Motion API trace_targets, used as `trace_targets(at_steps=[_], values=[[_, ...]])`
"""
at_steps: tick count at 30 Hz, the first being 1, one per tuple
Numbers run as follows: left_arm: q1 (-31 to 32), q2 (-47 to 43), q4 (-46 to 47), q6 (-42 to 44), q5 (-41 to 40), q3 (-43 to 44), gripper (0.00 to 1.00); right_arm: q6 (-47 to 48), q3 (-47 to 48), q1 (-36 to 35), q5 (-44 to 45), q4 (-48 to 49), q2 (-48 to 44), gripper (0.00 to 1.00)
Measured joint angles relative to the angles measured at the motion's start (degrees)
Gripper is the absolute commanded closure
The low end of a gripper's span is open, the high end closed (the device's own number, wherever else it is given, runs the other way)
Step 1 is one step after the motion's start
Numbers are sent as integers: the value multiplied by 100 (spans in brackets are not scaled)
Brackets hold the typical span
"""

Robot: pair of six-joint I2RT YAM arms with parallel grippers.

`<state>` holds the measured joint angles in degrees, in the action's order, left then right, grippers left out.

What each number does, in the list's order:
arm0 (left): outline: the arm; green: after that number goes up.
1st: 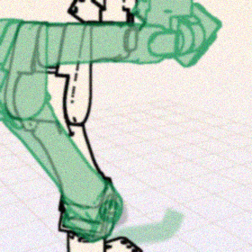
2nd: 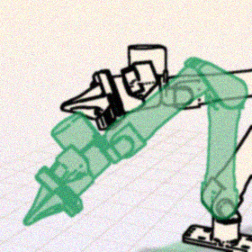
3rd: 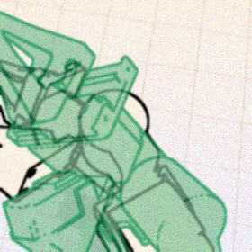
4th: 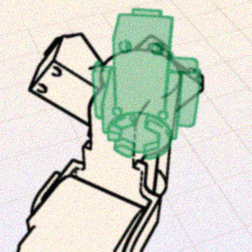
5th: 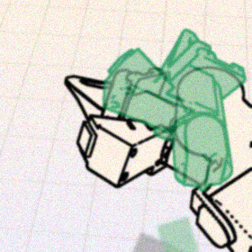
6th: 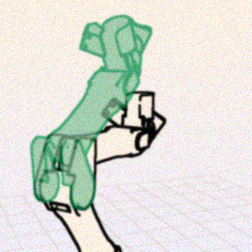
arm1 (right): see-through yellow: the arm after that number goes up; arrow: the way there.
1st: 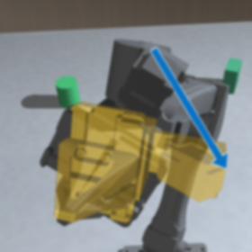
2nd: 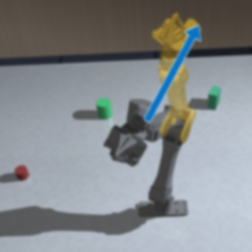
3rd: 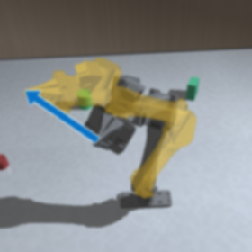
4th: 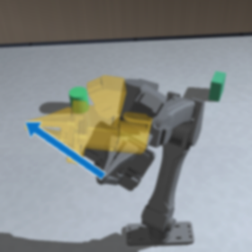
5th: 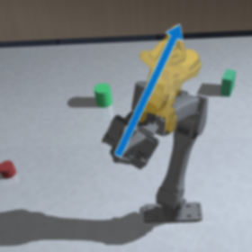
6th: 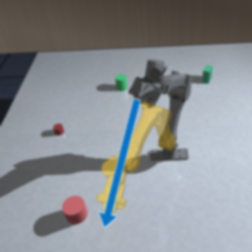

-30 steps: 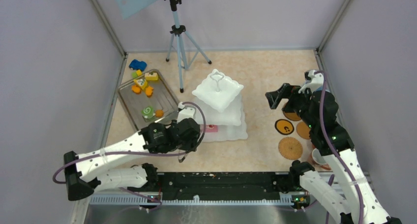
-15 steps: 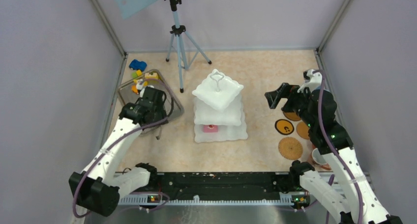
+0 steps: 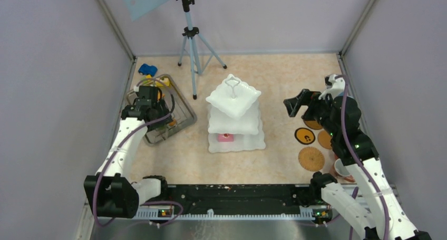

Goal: Serve the afternoon tea

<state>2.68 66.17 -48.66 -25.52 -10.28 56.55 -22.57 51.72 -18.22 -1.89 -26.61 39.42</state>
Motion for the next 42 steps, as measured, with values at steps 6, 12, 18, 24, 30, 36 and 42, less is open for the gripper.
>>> trace_targets(at_steps=[6,12,18,24,30,36,42], values=[[-13,127,85,-101,22,-85,26,0,0,0,-15,2,0,1],[-52,354,114,-304,9,-273,23,0,0,0,-17,0,0,1],[-116,385,168,-455,-7,-450,27,0,0,0,-15,2,-2,1],[-168,538,352,-455,-79,-575,38,0,-33,0,-17,17,-2,1],[-188,553,415,-444,-107,-667,49,-2,-37,0,-15,2,-4,1],[-188,435,70,-254,-116,-326,51,0,-37,0,-15,2,-4,1],[-129,-74,-50,304,603,476,52,2,-37,0,-9,4,11,1]])
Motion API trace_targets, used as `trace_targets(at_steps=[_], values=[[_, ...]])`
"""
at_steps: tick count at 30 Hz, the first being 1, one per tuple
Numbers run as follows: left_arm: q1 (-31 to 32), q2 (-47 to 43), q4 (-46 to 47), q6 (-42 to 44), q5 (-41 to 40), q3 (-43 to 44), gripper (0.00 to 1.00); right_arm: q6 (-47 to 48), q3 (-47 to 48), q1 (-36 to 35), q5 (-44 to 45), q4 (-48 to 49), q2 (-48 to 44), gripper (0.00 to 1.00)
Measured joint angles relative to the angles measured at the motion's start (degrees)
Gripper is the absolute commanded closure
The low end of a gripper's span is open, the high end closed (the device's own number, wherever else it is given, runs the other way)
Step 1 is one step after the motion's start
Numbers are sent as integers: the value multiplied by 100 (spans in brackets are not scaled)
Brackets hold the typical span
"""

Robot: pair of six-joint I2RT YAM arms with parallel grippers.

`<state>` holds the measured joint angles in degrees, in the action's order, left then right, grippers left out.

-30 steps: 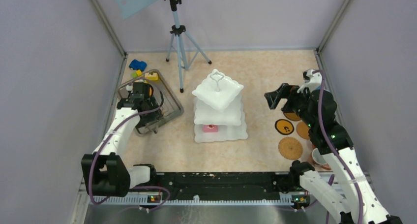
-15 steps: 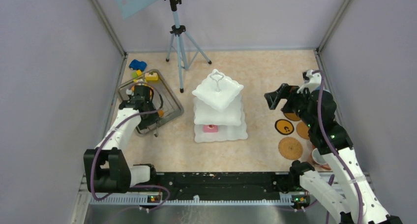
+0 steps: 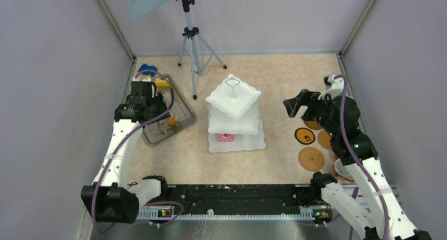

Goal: Serve the afternoon tea

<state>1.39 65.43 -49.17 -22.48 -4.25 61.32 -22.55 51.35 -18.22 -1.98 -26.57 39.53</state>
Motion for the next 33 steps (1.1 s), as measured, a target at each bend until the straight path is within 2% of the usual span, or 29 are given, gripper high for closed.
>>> trace_targets(at_steps=[3,8,13,23,27,33], values=[[282,-326,-4,262,466,133,52,0,0,0,9,9,37,1],[1508,-664,46,640,831,151,52,-2,0,0,15,39,114,1],[2310,-835,116,804,1093,138,52,-2,0,0,28,35,116,1],[2627,-1351,160,879,1661,-256,50,-2,0,0,59,37,116,1],[2804,-1316,415,844,1895,-372,49,-2,0,0,59,37,114,1],[3071,-931,778,758,1823,-378,40,-2,0,0,59,33,109,1]])
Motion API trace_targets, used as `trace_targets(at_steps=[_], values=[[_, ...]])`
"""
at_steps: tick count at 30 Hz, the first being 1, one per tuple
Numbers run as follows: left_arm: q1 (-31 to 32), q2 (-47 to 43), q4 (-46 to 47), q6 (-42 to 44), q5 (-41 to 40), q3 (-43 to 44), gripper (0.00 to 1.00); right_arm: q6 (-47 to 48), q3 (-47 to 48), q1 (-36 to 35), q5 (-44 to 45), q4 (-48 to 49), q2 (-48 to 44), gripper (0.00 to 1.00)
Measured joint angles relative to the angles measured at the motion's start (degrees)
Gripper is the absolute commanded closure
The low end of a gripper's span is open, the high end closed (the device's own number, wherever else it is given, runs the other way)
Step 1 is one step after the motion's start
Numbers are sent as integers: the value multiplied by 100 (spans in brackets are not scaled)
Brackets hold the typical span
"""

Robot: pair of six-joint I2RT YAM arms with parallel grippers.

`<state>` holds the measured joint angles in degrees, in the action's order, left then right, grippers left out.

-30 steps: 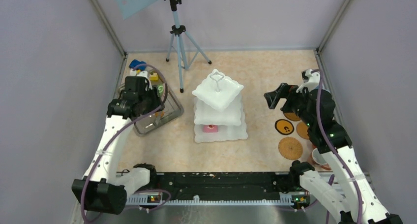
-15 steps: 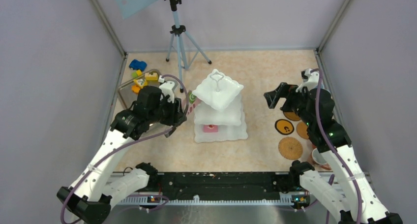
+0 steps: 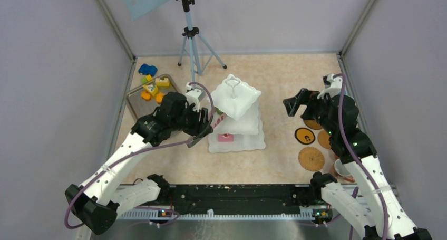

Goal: Serve the afternoon tea

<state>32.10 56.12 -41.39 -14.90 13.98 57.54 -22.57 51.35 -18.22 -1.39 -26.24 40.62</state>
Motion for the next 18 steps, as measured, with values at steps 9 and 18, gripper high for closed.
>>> trace_targets(at_steps=[9,18], values=[[127,81,116,7,-348,0,28,0,0,0,4,-11,-22,1],[127,-267,-358,24,-741,142,32,2,0,0,2,-20,-50,1]])
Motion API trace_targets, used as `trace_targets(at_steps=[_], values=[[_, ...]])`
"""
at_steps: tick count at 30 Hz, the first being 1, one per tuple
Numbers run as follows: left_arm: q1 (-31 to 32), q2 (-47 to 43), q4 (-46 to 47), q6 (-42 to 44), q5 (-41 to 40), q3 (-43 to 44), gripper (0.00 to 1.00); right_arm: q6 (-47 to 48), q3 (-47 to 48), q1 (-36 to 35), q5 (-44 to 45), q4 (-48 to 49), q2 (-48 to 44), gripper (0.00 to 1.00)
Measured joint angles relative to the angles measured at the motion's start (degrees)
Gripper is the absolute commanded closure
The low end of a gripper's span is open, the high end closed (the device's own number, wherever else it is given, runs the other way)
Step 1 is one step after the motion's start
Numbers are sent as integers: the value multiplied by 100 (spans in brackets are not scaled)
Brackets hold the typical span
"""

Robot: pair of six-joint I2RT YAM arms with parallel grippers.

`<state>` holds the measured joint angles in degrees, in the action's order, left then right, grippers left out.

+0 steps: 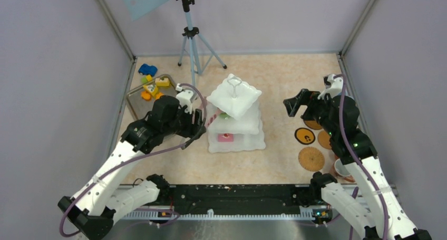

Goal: Serve the afternoon tea

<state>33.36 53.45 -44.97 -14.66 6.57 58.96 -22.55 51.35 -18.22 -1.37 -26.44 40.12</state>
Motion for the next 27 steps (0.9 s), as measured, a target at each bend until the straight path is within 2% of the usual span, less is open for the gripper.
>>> trace_targets(at_steps=[5,9,14,17,19,22,24,27], values=[[0,-601,-503,-107,-573,85,38,0,0,0,0,0,0,1],[0,-807,-876,-356,-1325,337,37,0,0,0,-2,4,0,1],[-11,-459,-1121,-752,-2535,514,34,44,0,0,0,2,0,1],[-184,-79,-999,-750,-2975,496,35,63,0,0,22,-2,0,1],[-623,201,-688,-643,-2955,422,35,90,0,0,28,-2,0,1],[-1631,693,-162,-487,-2623,352,32,98,0,0,28,-4,0,1],[-2549,1095,249,-382,-2455,354,30,101,0,0,22,-15,0,1],[-3040,1759,680,-254,-2428,442,30,101,0,0,15,-31,0,1]])
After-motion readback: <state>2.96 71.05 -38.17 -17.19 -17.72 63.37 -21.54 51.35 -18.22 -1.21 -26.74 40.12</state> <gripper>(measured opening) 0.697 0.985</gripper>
